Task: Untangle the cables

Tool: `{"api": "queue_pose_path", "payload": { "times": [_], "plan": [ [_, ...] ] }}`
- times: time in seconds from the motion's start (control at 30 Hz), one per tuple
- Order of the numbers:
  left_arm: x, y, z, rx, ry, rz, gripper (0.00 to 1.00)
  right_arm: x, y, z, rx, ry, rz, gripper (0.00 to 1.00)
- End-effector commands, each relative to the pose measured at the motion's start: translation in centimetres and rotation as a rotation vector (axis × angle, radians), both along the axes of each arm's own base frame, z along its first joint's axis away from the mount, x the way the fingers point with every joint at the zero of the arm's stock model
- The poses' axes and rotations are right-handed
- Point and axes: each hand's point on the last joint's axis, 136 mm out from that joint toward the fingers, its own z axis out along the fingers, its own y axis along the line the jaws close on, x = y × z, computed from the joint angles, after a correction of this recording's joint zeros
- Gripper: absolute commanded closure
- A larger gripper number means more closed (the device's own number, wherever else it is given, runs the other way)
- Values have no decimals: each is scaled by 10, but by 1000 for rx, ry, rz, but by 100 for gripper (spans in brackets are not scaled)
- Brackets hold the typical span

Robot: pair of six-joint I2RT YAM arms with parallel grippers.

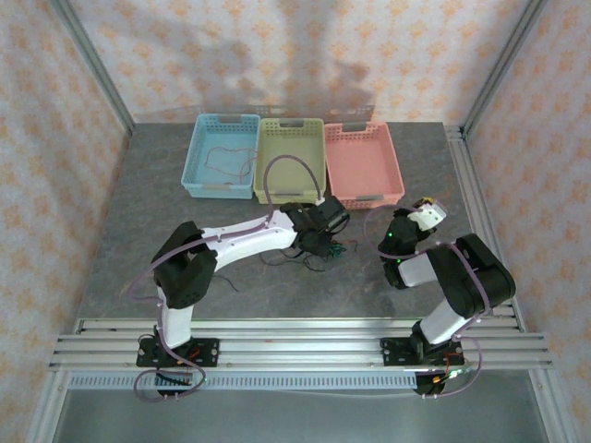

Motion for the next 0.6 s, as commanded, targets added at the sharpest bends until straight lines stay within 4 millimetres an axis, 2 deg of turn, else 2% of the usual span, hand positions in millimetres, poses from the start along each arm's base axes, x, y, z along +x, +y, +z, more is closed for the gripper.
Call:
{"api": "queue_pose_path", "payload": {
  "times": [0.0, 0.07, 0.17, 0.23, 0.37, 0.57],
  "plan": [
    [4, 6, 12, 19, -40, 14, 82, 3, 0, 6, 9, -29, 3, 100],
    [4, 7, 13, 13, -46, 20, 89, 3, 0, 6, 10, -28, 3, 100],
    [3, 10, 14, 7, -53, 28, 90, 3, 0, 6, 8, -27, 5, 100],
    [2, 12, 16, 10, -54, 27, 86, 3, 0, 7, 9, -30, 5, 100],
    [-1, 14, 18, 10, -46, 24, 68, 3, 0, 6, 9, -28, 4, 100],
    [-8, 17, 22, -11, -34, 20, 66, 3, 0, 7, 8, -28, 7, 100]
  ]
}}
